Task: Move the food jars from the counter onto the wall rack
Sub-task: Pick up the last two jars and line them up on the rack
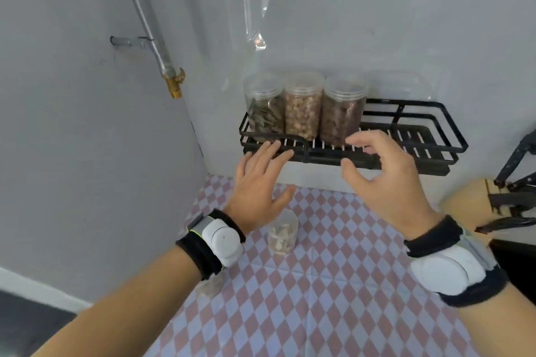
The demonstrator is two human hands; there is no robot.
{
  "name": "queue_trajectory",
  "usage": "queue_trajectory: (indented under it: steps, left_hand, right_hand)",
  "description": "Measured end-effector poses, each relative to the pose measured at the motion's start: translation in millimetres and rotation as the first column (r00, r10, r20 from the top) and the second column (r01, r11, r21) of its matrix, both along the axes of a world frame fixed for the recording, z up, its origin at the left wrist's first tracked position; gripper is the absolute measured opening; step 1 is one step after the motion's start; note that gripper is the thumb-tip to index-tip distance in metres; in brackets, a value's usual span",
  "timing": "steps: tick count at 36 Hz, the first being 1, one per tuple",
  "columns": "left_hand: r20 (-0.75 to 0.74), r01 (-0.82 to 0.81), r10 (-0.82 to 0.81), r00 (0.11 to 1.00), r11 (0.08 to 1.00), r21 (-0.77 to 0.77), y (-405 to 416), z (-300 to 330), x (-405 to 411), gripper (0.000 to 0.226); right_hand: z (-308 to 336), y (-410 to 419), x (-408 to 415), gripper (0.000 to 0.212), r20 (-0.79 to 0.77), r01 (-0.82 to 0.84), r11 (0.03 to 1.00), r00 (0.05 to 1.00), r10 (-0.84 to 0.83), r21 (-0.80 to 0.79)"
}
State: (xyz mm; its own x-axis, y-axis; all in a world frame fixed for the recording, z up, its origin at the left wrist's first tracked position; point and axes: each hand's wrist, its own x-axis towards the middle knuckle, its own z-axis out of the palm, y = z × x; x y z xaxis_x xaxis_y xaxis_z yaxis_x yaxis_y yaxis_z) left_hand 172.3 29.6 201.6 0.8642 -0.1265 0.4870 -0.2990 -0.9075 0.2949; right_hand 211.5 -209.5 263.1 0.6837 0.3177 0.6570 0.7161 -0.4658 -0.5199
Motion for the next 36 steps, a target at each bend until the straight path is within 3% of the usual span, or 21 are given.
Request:
queue_trajectory:
  steps: [2, 6, 12, 17, 21, 27, 32, 36]
  left_hand:
    - [-0.093, -0.022, 0.022, 0.995, 1.0, -0.001, 4, -31, -22, 0.062]
    - [-0.241, -0.105, 0.104, 0.965, 0.994, 0.009, 17, -79, -56, 0.068]
    - [-0.389, -0.275, 0.265, 0.882, 0.961, 0.032, 47, -125, -96, 0.077]
    - [-0.441, -0.425, 0.4, 0.803, 0.904, 0.047, 74, -148, -123, 0.087]
    - [-0.449, -0.542, 0.478, 0.755, 0.84, -0.016, 93, -158, -139, 0.094]
    - [-0.441, -0.548, 0.453, 0.775, 0.829, -0.11, 109, -178, -152, 0.094]
    - [-0.441, -0.545, 0.42, 0.793, 0.812, -0.207, 110, -189, -156, 0.089]
    - [-0.475, -0.541, 0.364, 0.801, 0.78, -0.315, 108, -192, -160, 0.08]
  right_hand:
    - [-31, 0, -22, 0.027, -0.052, -0.028, 0.997, 0.998, 0.024, -0.065]
    - [-90, 5, -48, 0.032, -0.304, -0.059, 0.984, 0.953, 0.005, -0.168]
    - [-143, 29, -54, 0.06, -0.526, -0.219, 0.906, 0.85, -0.005, -0.363]
    - [-159, 58, -41, 0.083, -0.565, -0.294, 0.839, 0.825, -0.02, -0.458]
    - [-170, 85, -29, 0.088, -0.565, -0.283, 0.848, 0.825, -0.023, -0.448]
    - [-192, 110, -14, 0.088, -0.536, -0.212, 0.82, 0.833, -0.133, -0.532]
    - [-206, 120, -9, 0.085, -0.405, -0.148, 0.734, 0.895, -0.186, -0.663]
    - [-209, 125, -5, 0.084, -0.414, -0.143, 0.729, 0.887, -0.206, -0.669]
